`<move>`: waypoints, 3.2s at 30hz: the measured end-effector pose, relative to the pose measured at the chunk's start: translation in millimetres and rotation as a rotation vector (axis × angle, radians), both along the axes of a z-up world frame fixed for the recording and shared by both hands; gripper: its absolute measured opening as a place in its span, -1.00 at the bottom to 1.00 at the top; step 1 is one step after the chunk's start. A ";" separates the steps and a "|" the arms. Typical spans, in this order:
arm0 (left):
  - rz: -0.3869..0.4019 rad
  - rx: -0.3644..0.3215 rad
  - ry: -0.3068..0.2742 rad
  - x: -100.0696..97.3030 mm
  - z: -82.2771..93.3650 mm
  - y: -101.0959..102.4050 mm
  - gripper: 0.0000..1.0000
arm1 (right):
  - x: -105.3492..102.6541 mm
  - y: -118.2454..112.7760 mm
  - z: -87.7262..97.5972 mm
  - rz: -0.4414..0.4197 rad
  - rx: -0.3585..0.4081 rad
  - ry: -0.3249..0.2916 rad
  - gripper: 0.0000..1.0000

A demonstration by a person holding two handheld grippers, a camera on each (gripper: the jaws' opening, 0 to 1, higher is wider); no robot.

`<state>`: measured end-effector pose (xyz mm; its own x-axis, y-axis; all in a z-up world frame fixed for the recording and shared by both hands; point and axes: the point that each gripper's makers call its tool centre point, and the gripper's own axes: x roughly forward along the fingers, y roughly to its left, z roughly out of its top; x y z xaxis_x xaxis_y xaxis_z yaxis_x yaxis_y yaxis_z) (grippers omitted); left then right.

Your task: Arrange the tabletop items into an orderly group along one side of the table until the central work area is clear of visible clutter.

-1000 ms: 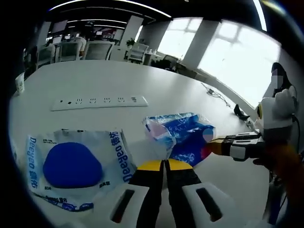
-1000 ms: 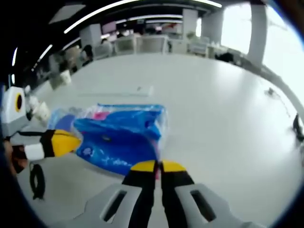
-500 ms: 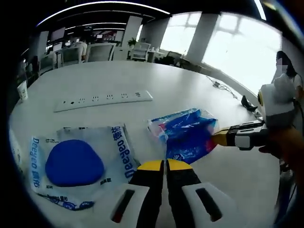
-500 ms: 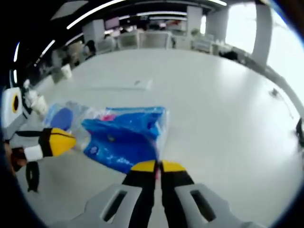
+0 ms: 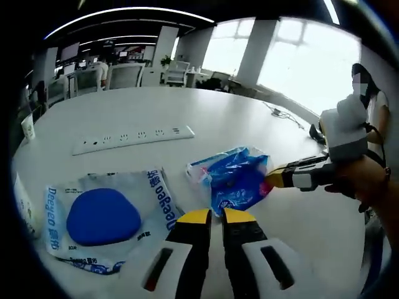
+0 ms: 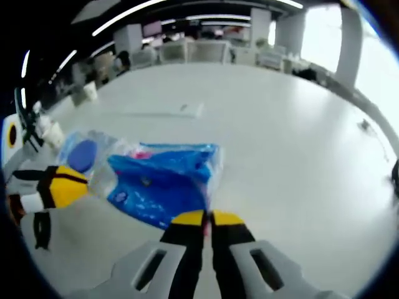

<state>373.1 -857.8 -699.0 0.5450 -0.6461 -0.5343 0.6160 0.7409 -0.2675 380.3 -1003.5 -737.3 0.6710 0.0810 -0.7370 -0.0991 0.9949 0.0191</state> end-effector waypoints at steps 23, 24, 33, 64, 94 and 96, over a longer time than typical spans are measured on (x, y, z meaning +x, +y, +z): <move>0.036 -0.032 -0.038 6.1 22.6 39.3 -0.29 | 4.3 -0.3 25.2 -0.045 0.035 -0.066 -0.19; 0.043 -0.037 -0.034 6.2 23.6 40.5 -0.21 | 4.6 -0.1 26.7 -0.041 0.027 -0.069 -0.12; 0.082 -0.017 -0.110 8.8 34.3 62.9 0.48 | -1.7 26.8 46.9 -0.009 0.050 -0.091 0.60; 0.079 -0.036 -0.232 -1.6 97.1 137.7 1.00 | -56.3 137.8 88.9 0.170 0.134 -0.101 0.91; 0.065 0.020 -0.221 -48.6 87.2 232.1 0.98 | -121.7 256.3 61.3 0.383 0.203 -0.045 0.57; 0.068 0.010 -0.226 -50.3 88.3 237.9 0.97 | -122.0 261.8 61.1 0.395 0.209 -0.053 0.54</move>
